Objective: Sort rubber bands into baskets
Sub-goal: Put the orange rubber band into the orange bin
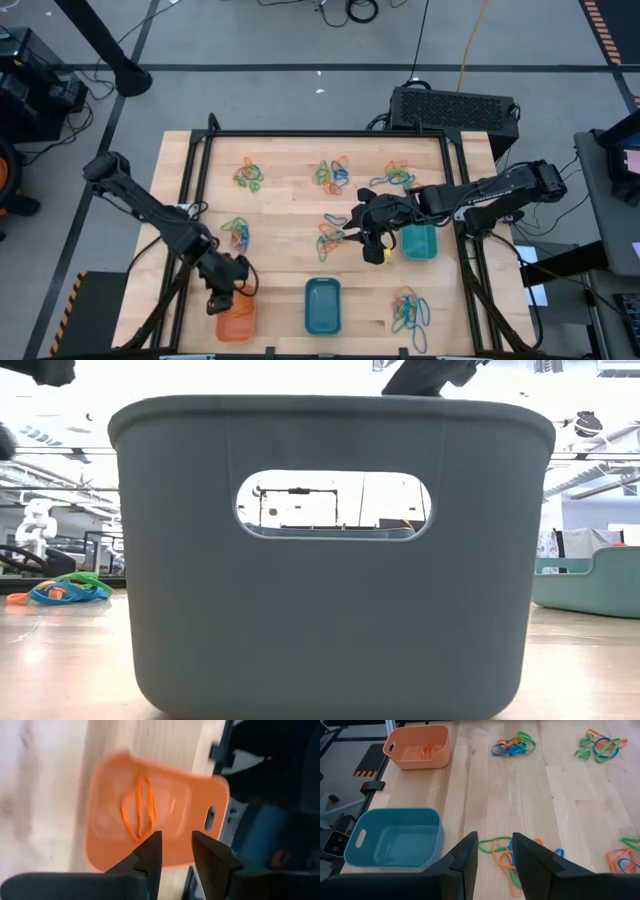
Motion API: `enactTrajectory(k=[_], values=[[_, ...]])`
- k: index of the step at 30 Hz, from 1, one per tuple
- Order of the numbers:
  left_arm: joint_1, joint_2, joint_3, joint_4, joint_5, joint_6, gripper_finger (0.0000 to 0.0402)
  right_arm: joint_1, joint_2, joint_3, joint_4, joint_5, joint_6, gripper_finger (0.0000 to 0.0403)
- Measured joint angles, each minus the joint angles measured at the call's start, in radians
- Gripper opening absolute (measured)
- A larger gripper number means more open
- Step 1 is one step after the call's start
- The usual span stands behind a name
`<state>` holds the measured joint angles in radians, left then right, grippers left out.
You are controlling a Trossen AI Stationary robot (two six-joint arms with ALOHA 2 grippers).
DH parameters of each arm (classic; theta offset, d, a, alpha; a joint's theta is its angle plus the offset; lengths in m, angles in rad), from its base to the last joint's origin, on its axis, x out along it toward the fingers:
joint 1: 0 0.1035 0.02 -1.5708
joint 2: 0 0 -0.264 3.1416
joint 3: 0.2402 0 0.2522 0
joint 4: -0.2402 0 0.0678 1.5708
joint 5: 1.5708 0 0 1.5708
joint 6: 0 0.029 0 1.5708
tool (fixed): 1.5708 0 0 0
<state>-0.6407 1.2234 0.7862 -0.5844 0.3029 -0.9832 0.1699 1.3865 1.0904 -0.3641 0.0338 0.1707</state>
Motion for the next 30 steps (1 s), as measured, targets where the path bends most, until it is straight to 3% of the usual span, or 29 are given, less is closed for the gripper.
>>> enactTrajectory(k=[8, 14, 17, 22, 27, 30], values=[[0.151, -0.123, 0.000, -0.001, -0.194, 0.236, 0.0113, 0.000, 0.000, 0.000, 0.000, 0.000, 0.076, 0.0114], [0.354, -0.122, 0.000, 0.001, -0.270, 0.475, 0.0113, 0.000, 0.000, 0.000, -0.013, 0.000, 0.221, 0.0114], [0.492, -0.080, 0.000, 0.022, -0.251, 0.606, 0.0113, 0.000, 0.000, 0.000, -0.026, 0.000, 0.289, 0.0114], [0.681, 0.030, 0.000, 0.160, -0.136, 0.825, 0.0113, 0.001, 0.000, 0.000, -0.088, -0.001, 0.423, 0.0114], [0.822, 0.218, 0.013, 0.365, -0.026, 0.925, 0.0113, 0.029, 0.000, 0.000, -0.208, -0.002, 0.584, 0.0114], [0.879, 0.355, 0.089, 0.376, -0.015, 0.988, 0.0113, 0.061, 0.000, 0.000, -0.277, -0.002, 0.658, 0.0114]])
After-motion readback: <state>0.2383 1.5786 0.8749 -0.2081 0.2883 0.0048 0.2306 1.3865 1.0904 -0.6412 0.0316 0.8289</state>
